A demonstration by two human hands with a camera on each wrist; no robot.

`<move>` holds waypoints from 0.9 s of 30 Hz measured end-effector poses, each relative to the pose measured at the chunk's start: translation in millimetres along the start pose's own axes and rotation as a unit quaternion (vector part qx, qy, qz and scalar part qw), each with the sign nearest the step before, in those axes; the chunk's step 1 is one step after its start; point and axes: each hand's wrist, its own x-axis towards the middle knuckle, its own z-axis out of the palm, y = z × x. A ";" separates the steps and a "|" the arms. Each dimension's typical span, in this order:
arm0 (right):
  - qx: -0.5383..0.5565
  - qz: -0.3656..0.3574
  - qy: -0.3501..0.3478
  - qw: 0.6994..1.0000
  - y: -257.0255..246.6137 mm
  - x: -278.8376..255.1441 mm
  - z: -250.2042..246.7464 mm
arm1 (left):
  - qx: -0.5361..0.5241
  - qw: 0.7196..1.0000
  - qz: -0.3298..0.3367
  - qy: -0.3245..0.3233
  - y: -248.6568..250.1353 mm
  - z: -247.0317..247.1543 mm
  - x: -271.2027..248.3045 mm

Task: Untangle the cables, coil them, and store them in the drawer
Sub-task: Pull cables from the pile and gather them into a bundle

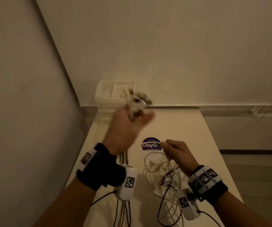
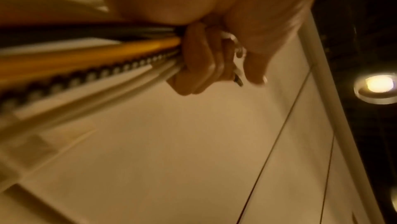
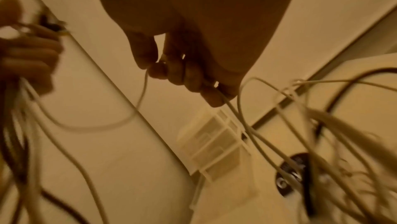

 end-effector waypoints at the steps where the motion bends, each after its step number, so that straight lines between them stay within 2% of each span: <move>1: 0.017 -0.009 -0.001 1.000 -10.3 2.8 -0.6 | 0.053 0.998 -0.015 -0.036 -11.2 13.2 -5.2; 4: 0.072 -0.041 -0.002 0.997 -42.5 7.3 -4.4 | 0.062 0.992 -0.079 -0.073 -42.8 38.8 -14.2; 7: 0.108 -0.062 0.005 0.992 -62.3 12.1 -14.4 | 0.030 0.994 -0.078 -0.073 -48.0 52.0 -11.3; 11: 0.160 -0.054 -0.029 0.985 -68.0 13.0 -22.5 | 0.005 0.999 -0.044 0.006 -31.8 52.9 7.1; 15: 0.182 -0.029 -0.051 0.982 -51.7 1.6 -15.9 | -0.043 0.996 -0.020 0.080 -19.9 38.9 30.7; 20: 0.147 0.003 -0.011 0.989 -8.5 -10.8 -8.0 | -0.152 0.971 -0.021 0.185 -13.8 6.4 53.6; 23: 0.097 0.022 0.023 0.995 9.2 -12.8 -6.1 | -0.154 0.968 -0.009 0.200 -14.5 -10.0 55.7; 27: 0.107 0.041 0.059 0.992 23.1 -18.7 -9.3 | -0.171 0.955 -0.031 0.239 -17.4 -22.4 49.8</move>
